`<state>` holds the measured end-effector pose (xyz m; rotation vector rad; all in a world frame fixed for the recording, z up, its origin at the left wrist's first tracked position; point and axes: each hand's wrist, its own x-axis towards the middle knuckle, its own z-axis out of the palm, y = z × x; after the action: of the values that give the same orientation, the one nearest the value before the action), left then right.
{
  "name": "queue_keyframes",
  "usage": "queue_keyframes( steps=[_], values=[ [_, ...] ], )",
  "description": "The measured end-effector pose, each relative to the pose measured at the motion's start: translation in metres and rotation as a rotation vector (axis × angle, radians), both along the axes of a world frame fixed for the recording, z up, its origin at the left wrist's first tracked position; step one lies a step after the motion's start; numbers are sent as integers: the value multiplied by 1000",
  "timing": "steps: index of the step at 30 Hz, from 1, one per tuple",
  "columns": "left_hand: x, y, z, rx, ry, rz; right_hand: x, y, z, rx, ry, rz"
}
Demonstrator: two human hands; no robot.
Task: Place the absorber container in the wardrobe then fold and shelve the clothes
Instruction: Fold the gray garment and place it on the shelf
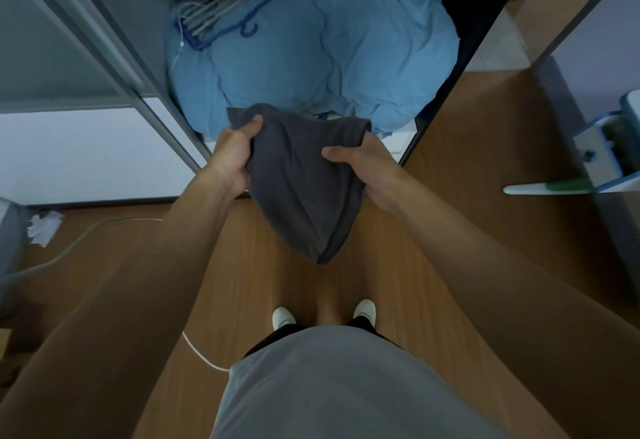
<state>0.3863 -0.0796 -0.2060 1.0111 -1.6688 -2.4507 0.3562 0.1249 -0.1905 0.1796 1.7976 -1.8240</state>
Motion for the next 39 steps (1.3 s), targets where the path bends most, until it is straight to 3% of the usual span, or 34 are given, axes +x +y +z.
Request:
queue_keyframes(
  steps=[3,8,13,18,22,26,30,39],
  values=[
    [2,-4,-3,12,-24,3,-3,-3,-4,-89,-43,-63],
    [16,-14,-10,-97,-63,-158,-14,-12,-8,-296,-294,-307],
    [0,-16,-7,-153,-42,55,-22,-11,-16,-95,-271,-289],
    [-8,-17,-6,-494,-116,36,-27,-12,-20,28,-240,-294],
    [-7,-19,1,-360,-31,72,-28,-9,-13,-54,-150,-269],
    [-8,-20,7,-199,-34,159,-20,-2,-7,-186,49,-70],
    [-9,-25,9,-210,-84,122,-8,-8,-10,-138,144,-30],
    [-9,-29,14,-506,-73,24,-33,-3,-3,139,-52,30]
  ],
)
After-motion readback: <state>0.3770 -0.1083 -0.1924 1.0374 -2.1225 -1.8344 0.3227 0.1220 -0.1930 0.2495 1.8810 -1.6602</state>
